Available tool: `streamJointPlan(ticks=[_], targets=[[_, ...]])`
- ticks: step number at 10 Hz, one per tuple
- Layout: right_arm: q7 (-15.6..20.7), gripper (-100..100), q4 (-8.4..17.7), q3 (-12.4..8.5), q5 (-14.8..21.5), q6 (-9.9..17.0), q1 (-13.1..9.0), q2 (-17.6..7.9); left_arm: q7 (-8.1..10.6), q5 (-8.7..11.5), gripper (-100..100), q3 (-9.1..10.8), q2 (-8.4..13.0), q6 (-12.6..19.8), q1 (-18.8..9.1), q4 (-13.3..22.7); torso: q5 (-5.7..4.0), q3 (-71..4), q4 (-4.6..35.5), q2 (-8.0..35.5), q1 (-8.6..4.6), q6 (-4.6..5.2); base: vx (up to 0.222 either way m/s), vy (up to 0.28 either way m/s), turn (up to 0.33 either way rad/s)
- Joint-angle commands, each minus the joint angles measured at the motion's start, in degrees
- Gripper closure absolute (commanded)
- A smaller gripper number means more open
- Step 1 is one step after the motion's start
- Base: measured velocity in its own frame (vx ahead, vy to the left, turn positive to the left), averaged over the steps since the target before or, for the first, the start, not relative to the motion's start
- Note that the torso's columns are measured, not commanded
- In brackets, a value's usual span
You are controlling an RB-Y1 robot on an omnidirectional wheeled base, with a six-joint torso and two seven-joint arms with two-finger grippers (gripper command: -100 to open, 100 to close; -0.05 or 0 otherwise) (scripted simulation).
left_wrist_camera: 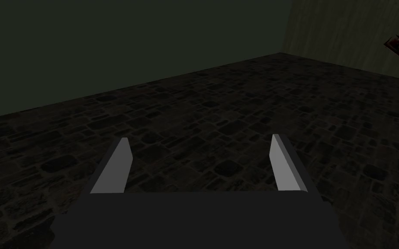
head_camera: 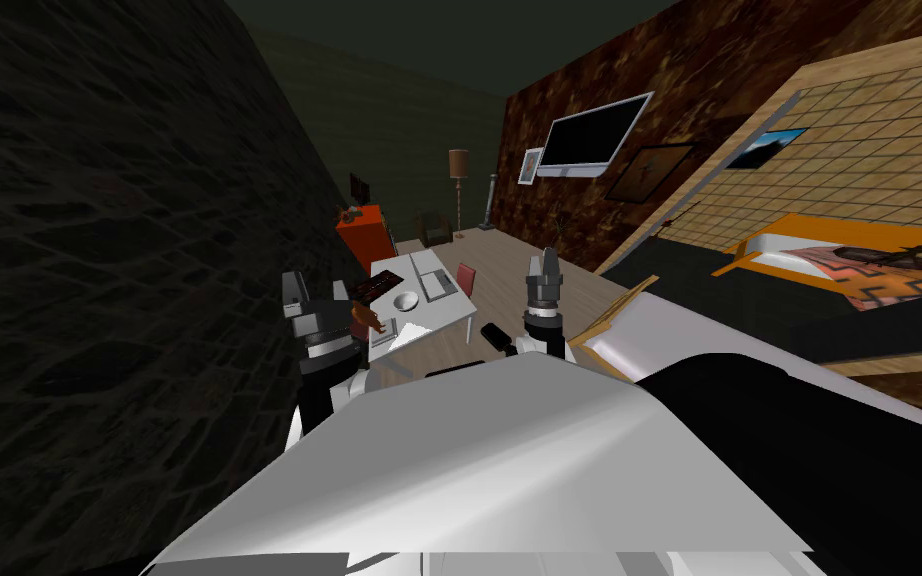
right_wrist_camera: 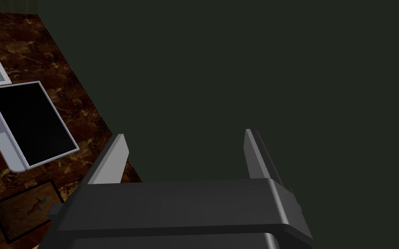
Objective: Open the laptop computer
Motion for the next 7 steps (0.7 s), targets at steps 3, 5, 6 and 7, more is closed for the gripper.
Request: streamJointPlan(ticks=[3,5,6,7], targets=[[0.0,0,0.0,0.0,0.0,0.0,0.0,0.0,0.00,0.0,0,0.00,0.0,0.0,0.0,0.0,0.00,-20.1,10.1,10.0,0.00,0.00,0.000,0.000,0.000],[0.0,0,0.0,0.0,0.0,0.0,0.0,0.0,0.00,0.0,0,0.00,0.0,0.0,0.0,0.0,0.00,-36.9,18.5,18.5,0.00,0.00,0.000,0.000,0.000],[0.0,0,0.0,0.0,0.0,0.0,0.0,0.0,0.00,0.0,0,0.00,0.0,0.0,0.0,0.0,0.00,-45.4,22.7,22.7,0.00,0.00,0.000,0.000,0.000],[0.0,0,0.0,0.0,0.0,0.0,0.0,0.0,0.00,0.0,0,0.00,0.0,0.0,0.0,0.0,0.00,-53.8,26.9,26.9,0.00,0.00,0.000,0.000,0.000]])
